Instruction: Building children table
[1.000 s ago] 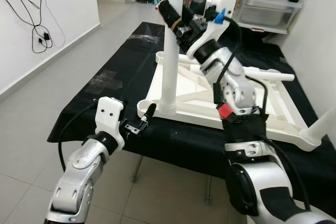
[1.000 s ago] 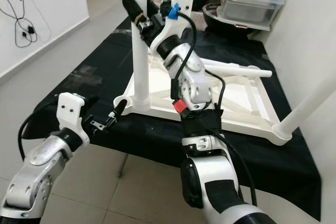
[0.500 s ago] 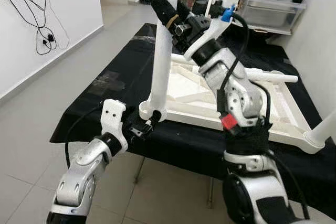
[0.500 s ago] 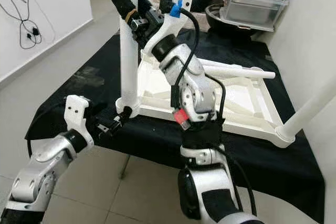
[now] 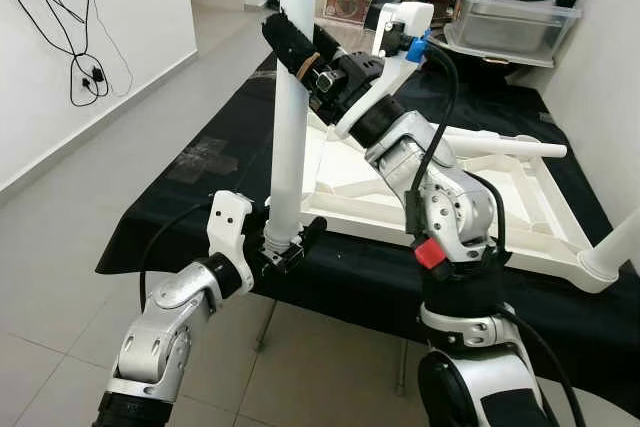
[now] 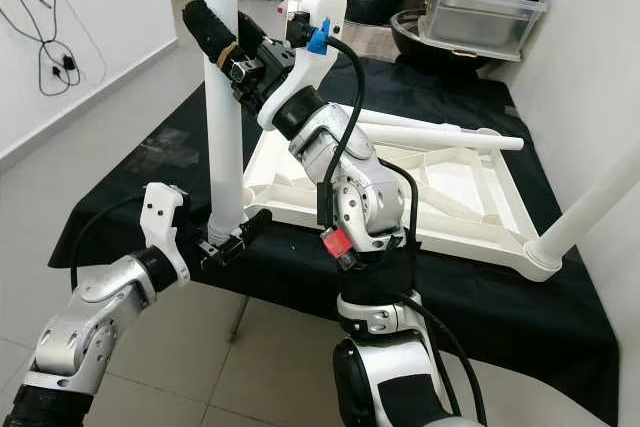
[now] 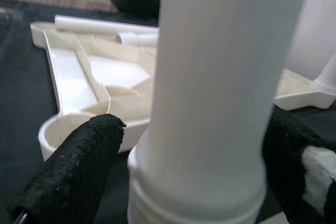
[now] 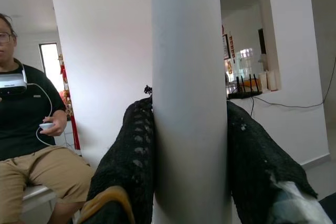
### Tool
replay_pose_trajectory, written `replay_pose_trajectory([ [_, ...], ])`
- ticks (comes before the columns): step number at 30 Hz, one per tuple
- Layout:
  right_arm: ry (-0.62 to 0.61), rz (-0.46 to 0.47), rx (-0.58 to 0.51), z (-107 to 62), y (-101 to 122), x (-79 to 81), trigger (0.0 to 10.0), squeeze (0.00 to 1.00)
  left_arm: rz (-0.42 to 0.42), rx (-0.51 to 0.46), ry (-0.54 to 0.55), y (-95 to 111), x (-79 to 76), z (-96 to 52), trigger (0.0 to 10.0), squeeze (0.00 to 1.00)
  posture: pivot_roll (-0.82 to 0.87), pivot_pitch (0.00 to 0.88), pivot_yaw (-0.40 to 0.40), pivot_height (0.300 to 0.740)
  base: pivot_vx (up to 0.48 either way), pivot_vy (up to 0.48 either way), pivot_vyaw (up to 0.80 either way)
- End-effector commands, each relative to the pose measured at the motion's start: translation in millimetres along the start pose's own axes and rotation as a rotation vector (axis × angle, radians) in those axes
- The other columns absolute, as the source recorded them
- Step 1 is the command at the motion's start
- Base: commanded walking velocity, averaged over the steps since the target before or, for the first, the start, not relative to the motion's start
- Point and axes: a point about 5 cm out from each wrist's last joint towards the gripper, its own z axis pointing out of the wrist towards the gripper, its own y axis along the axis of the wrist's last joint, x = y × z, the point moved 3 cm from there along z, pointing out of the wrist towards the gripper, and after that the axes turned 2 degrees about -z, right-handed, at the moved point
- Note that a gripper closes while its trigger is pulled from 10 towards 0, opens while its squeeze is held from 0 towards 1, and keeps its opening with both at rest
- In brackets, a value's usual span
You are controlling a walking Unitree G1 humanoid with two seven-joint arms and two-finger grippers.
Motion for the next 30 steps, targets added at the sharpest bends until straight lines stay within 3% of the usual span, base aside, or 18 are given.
replay_pose_trajectory([
  [1,0.019,0.000,-0.026,0.2,9.1,4.7,0.0,0.00,-0.016,0.029,-0.019,-6.5,-2.7,2.3,10.0,0.00,0.02,0.000,-0.077,0.740,0.000,0.000,0.00],
  [10,0.031,0.003,-0.032,1.1,14.8,8.3,0.0,0.00,-0.025,0.039,-0.025,-11.4,-3.1,3.4,10.0,0.00,0.02,0.000,-0.078,0.740,0.000,0.000,0.00],
  [11,0.031,0.003,-0.029,0.7,13.6,8.1,0.0,0.00,-0.023,0.038,-0.027,-11.3,-3.2,3.5,9.1,0.00,0.02,0.000,-0.078,0.740,0.000,0.000,0.00],
  [13,0.029,0.004,-0.024,0.1,12.1,7.6,0.0,0.00,-0.021,0.037,-0.029,-11.2,-3.4,3.7,8.7,0.00,0.02,0.000,-0.080,0.740,0.000,0.000,0.00],
  [14,0.028,0.005,-0.017,-0.9,10.3,7.6,0.0,0.00,-0.018,0.035,-0.028,-10.8,-3.1,3.8,7.1,0.00,0.02,0.000,-0.081,0.740,0.000,0.000,0.00],
  [18,0.030,0.007,-0.011,-1.7,8.7,8.1,0.0,0.00,-0.015,0.032,-0.027,-10.2,-2.8,3.7,7.3,0.00,0.02,0.000,-0.081,0.740,0.000,0.000,0.00],
  [19,0.032,0.010,-0.008,-2.2,7.7,8.7,0.0,0.00,-0.013,0.029,-0.026,-9.4,-2.5,3.8,7.7,0.00,0.02,0.000,-0.081,0.740,0.000,0.000,0.00],
  [25,0.033,0.012,-0.006,-2.5,6.9,9.4,0.0,0.00,-0.012,0.025,-0.026,-9.1,-2.5,3.9,7.5,0.00,0.01,0.000,-0.081,0.740,0.000,0.000,0.00],
  [27,0.038,0.012,-0.003,-3.0,6.3,10.9,0.0,0.00,-0.010,0.022,-0.028,-9.0,-2.6,5.0,5.8,0.00,0.01,0.000,-0.078,0.740,0.000,0.000,0.00],
  [29,0.038,0.012,-0.003,-3.0,6.3,10.9,0.0,0.00,-0.010,0.022,-0.028,-9.0,-2.6,5.0,5.8,0.00,0.01,0.000,-0.078,0.740,0.000,0.000,0.00],
  [30,0.039,0.012,-0.004,-2.9,7.1,11.4,0.0,0.00,-0.007,0.024,-0.027,-9.5,-2.0,5.4,4.2,0.00,0.01,0.000,-0.077,0.740,0.000,0.000,0.00],
])
